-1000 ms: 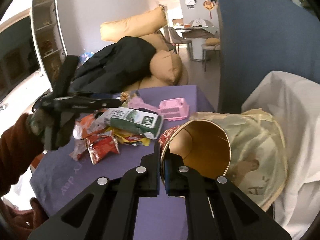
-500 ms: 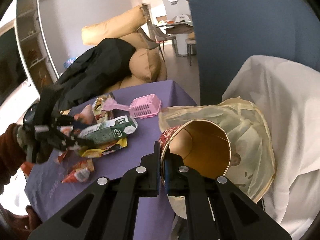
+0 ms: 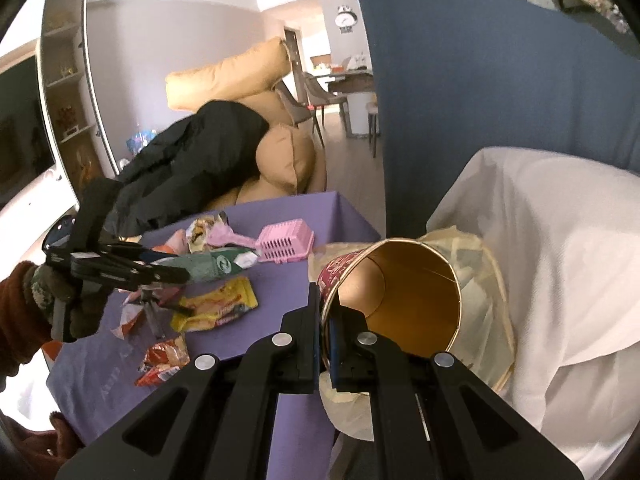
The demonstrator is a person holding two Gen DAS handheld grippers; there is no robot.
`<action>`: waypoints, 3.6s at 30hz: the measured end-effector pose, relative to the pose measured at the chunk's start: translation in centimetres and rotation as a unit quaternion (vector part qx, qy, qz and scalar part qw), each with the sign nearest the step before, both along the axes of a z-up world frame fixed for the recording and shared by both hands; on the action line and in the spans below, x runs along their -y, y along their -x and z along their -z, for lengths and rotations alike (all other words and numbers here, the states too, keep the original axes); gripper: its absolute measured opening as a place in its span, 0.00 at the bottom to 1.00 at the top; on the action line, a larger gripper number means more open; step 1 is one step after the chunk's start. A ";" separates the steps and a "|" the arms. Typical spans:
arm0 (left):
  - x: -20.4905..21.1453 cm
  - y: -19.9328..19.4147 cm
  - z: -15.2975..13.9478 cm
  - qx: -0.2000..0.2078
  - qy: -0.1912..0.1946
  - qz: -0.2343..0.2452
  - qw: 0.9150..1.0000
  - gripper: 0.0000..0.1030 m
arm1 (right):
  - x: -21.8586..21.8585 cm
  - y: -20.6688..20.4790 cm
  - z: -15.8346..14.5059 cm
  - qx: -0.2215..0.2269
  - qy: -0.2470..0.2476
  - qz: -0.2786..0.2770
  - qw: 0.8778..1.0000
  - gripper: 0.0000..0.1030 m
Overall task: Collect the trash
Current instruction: 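Lower the milk carton into the yellow bag and open the left tool while the right tool releases the cup, then return both tools over the table toward the remaining wrappers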
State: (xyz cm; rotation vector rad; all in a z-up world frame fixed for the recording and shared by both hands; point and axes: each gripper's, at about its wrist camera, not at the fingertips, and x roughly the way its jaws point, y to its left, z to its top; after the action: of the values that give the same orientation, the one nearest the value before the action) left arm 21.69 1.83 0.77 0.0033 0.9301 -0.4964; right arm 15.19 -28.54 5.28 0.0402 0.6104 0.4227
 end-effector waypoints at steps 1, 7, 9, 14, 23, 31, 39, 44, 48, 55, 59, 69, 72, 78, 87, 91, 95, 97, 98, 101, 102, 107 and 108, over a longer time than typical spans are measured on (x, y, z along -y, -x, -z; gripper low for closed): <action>0.0 0.2 -0.6 0.008 0.001 -0.003 1.000 0.61 | 0.0 0.1 -0.2 0.002 -0.001 0.000 1.000 0.05; 1.5 1.5 -4.1 0.059 0.011 -0.015 0.998 0.61 | 0.5 1.1 -1.6 0.024 0.005 0.006 1.000 0.05; 2.7 1.8 -5.0 0.066 0.019 -0.005 0.998 0.61 | 1.1 1.3 -2.2 0.031 0.011 0.013 0.999 0.05; 7.4 0.7 -5.4 0.025 0.030 0.037 0.999 0.61 | 3.5 1.6 -3.0 0.038 0.028 0.043 0.998 0.05; 14.8 -4.6 -1.9 -0.082 0.046 0.059 0.994 0.61 | 9.3 1.5 -2.5 0.031 0.020 0.102 0.994 0.05; 20.2 -8.3 2.8 -0.135 0.085 0.051 0.986 0.63 | 11.2 0.4 -0.6 0.006 0.019 0.124 0.992 0.05; 17.9 -7.3 2.4 -0.090 0.107 0.014 0.990 0.70 | 10.3 -0.8 -0.1 0.000 0.005 0.108 0.994 0.05; 13.9 -4.0 0.2 -0.036 0.109 -0.007 0.993 0.71 | 7.1 -3.3 1.7 -0.014 -0.006 0.068 0.998 0.05; 10.4 -0.8 -0.9 -0.004 0.105 -0.030 0.994 0.71 | 4.4 -6.7 5.1 -0.055 -0.032 0.046 0.997 0.05; 3.8 4.2 -1.4 0.089 0.046 -0.095 0.990 0.71 | 2.0 -10.9 12.1 -0.146 -0.040 0.049 0.987 0.05; -0.3 6.1 -0.3 0.093 0.042 -0.130 0.986 0.71 | 1.4 -10.8 14.2 -0.171 -0.006 0.056 0.984 0.06; -6.9 8.3 2.3 0.083 0.074 -0.211 0.971 0.71 | 0.0 -8.3 11.6 -0.156 0.032 0.044 0.986 0.60; -8.1 9.0 2.7 0.089 0.070 -0.224 0.968 0.71 | -0.3 -6.7 9.7 -0.134 0.048 0.049 0.989 0.60; -11.0 10.4 2.8 0.096 0.073 -0.257 0.959 0.71 | -2.6 -4.2 6.4 -0.099 0.049 0.030 0.993 0.60; -14.7 12.7 4.1 0.071 0.058 -0.288 0.953 0.71 | -8.6 -0.8 6.1 -0.105 0.038 -0.057 0.992 0.60; -15.8 13.6 4.7 0.060 0.060 -0.294 0.952 0.71 | -12.5 0.9 7.3 -0.122 0.054 -0.117 0.984 0.60; -16.1 14.2 4.9 0.056 0.060 -0.293 0.952 0.71 | -16.2 2.6 8.2 -0.129 0.072 -0.164 0.975 0.60; -15.9 14.4 4.9 0.057 0.060 -0.290 0.953 0.71 | -17.9 3.2 8.5 -0.126 0.085 -0.179 0.972 0.60; -15.8 14.4 4.9 0.057 0.061 -0.288 0.954 0.71 | -18.5 3.5 8.7 -0.124 0.093 -0.182 0.971 0.60; -15.7 14.4 5.0 0.055 0.064 -0.285 0.955 0.71 | -20.0 4.0 9.4 -0.113 0.130 -0.184 0.968 0.61; -15.6 14.4 5.0 0.054 0.065 -0.284 0.955 0.71 | -20.2 4.2 9.5 -0.104 0.138 -0.183 0.968 0.61; -15.1 14.3 5.4 0.047 0.065 -0.278 0.957 0.71 | -20.4 4.2 9.6 -0.093 0.159 -0.174 0.967 0.61; -15.0 14.2 5.5 0.046 0.065 -0.277 0.958 0.71 | -20.3 4.1 9.8 -0.091 0.165 -0.173 0.967 0.61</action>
State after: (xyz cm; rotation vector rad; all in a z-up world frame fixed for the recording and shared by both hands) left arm 7.46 16.84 -4.70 -0.3436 0.7616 -0.0345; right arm 11.04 -8.23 -4.50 -0.3527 0.8678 0.6542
